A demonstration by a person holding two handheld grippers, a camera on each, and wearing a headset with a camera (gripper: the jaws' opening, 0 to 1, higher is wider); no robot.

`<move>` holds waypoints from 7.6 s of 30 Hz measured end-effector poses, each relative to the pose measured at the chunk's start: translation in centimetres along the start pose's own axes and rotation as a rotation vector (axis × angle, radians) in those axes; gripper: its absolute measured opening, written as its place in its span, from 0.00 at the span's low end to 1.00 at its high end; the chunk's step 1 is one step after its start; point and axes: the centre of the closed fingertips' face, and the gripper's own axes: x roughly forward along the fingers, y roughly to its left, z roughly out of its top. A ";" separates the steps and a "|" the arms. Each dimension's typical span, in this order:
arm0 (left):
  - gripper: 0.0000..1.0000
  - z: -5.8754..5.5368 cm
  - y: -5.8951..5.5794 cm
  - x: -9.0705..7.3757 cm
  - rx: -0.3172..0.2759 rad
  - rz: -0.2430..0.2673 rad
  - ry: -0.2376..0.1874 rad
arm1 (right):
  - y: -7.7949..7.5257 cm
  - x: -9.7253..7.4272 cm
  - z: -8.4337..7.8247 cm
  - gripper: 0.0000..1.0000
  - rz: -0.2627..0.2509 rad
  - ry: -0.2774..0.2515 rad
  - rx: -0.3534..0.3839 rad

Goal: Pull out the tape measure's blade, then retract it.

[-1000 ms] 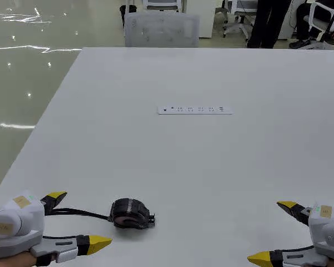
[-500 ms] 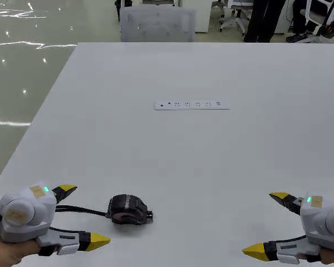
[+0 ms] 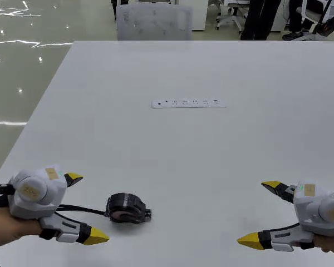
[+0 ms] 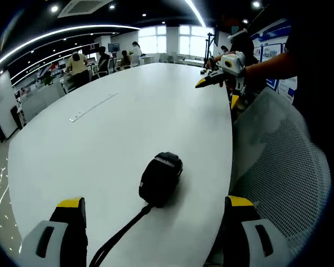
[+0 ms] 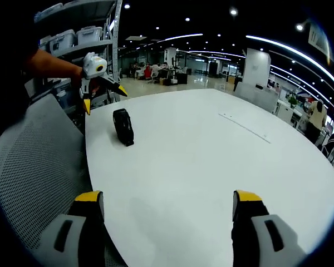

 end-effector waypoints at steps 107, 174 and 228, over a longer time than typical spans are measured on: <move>0.29 0.0 -1.2 6.7 0.367 -0.186 0.286 | 10.0 17.7 6.6 0.45 0.437 0.105 -0.284; 0.29 0.1 -1.1 6.7 0.357 -0.187 0.262 | 11.3 21.3 4.6 0.13 0.469 0.205 -0.293; 0.29 0.0 -0.9 6.4 0.332 -0.174 0.229 | 9.7 19.5 3.6 0.13 0.413 0.214 -0.274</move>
